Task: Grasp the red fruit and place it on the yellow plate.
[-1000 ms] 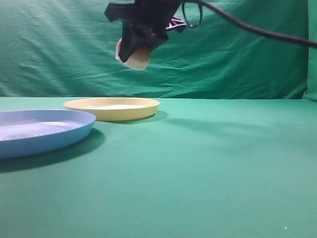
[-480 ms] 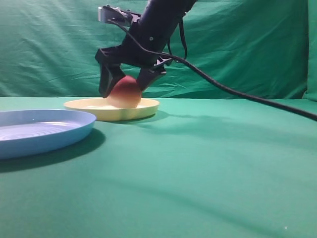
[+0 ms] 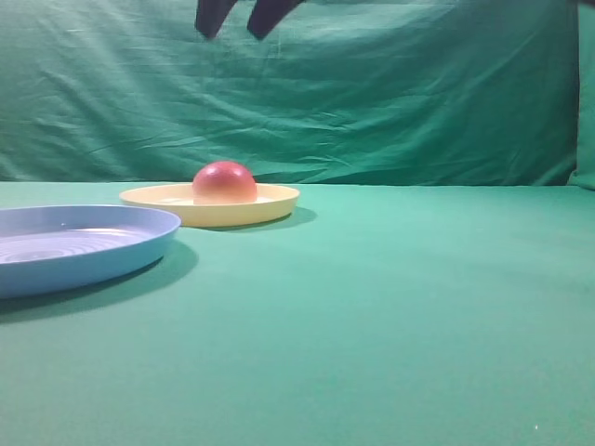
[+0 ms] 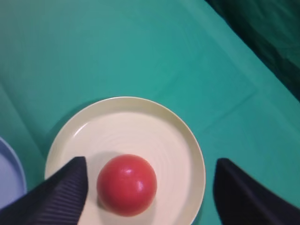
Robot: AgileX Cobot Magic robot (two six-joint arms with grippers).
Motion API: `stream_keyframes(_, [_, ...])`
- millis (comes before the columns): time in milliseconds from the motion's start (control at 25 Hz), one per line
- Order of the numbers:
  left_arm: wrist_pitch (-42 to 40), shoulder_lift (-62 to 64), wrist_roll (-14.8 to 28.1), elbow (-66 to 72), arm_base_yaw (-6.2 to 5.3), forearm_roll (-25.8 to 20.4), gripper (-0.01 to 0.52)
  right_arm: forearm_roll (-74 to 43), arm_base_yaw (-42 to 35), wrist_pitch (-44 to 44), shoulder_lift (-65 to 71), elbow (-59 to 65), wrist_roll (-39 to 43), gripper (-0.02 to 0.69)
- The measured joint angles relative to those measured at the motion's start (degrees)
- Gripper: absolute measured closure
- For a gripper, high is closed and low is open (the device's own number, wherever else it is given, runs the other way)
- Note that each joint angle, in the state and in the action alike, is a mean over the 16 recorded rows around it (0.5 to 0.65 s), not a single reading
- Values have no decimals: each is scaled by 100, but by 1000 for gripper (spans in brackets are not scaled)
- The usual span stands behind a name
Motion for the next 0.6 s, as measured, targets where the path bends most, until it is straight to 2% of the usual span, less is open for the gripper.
stream_keyframes(120, [0, 0, 0, 0, 0, 0, 357, -35, 0, 377, -521, 117, 290, 630])
stream_keyframes(200, [0, 0, 0, 0, 0, 0, 357, -53, 0, 482, -931, 348, 433, 655])
stream_keyframes(360, [0, 0, 0, 0, 0, 0, 357, -64, 0, 309, -1878, 1154, 586, 665])
stream_keyframes(600, [0, 0, 0, 0, 0, 0, 357, -49, 0, -572, -3643, 3159, 633, 665])
